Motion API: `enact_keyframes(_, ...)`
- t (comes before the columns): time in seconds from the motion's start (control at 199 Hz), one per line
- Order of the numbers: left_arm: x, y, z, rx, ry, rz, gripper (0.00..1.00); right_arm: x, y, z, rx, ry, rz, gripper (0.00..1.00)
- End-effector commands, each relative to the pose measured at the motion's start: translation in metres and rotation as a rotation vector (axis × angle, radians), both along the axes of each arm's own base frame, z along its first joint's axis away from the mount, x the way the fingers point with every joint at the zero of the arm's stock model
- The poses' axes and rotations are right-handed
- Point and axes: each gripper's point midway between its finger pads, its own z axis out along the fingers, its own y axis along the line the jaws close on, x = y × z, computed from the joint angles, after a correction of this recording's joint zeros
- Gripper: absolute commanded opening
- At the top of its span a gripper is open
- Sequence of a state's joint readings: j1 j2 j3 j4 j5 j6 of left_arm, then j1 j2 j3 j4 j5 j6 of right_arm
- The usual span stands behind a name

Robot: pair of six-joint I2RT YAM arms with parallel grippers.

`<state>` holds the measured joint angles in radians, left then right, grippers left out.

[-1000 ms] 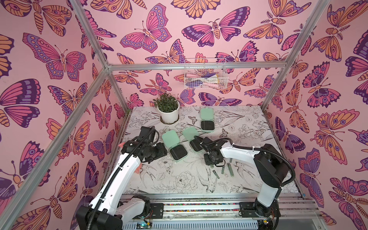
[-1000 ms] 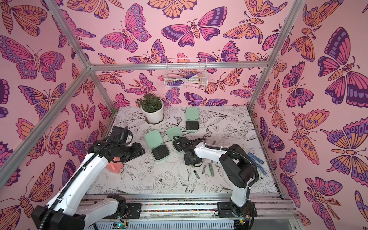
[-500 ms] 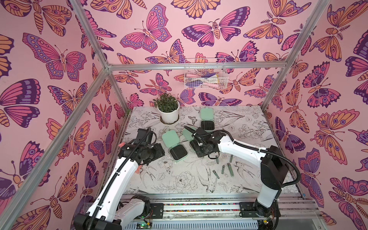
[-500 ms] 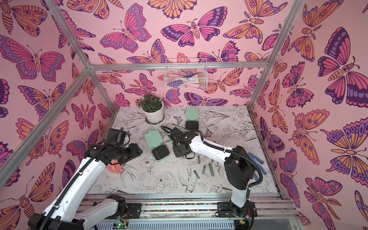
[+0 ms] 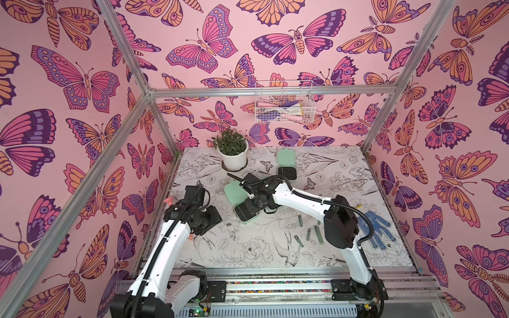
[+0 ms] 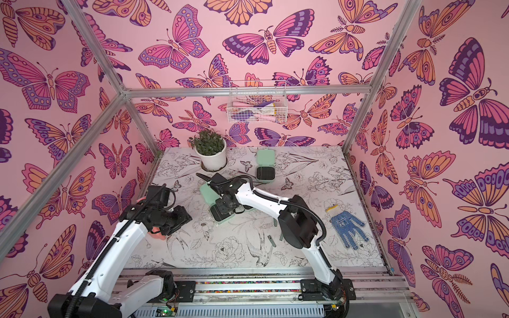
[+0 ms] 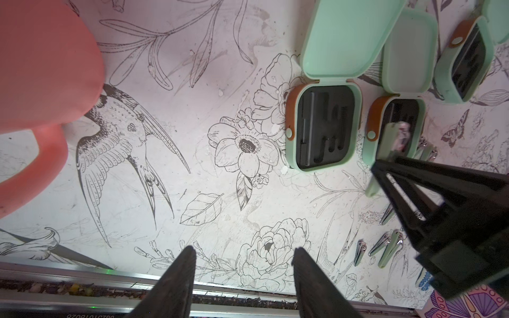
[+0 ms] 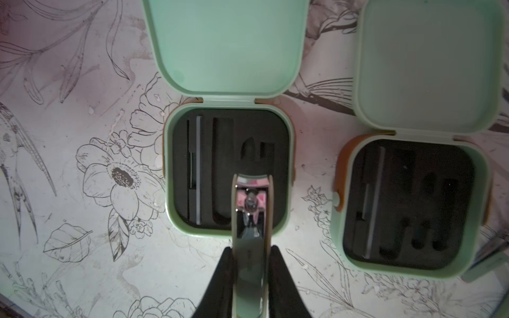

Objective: Organize nail clipper sets
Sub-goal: Place the nail clipper in the storage box.

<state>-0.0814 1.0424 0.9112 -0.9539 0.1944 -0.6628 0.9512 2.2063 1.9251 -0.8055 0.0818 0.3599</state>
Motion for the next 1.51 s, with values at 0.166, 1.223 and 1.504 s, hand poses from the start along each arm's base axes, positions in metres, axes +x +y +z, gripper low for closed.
enact_keyframes(0.166,0.006,-0.002,0.010,-0.040,-0.067,-0.022,0.59,0.000,0.028,-0.018,0.001,-0.011,0.051,0.05)
enact_keyframes(1.223,0.012,-0.005,0.014,-0.068,-0.088,-0.063,0.59,0.007,0.031,-0.056,-0.065,0.006,0.046,0.04)
enact_keyframes(1.504,0.014,-0.006,0.014,-0.072,-0.087,-0.066,0.59,0.007,0.032,-0.063,-0.053,0.031,0.013,0.04)
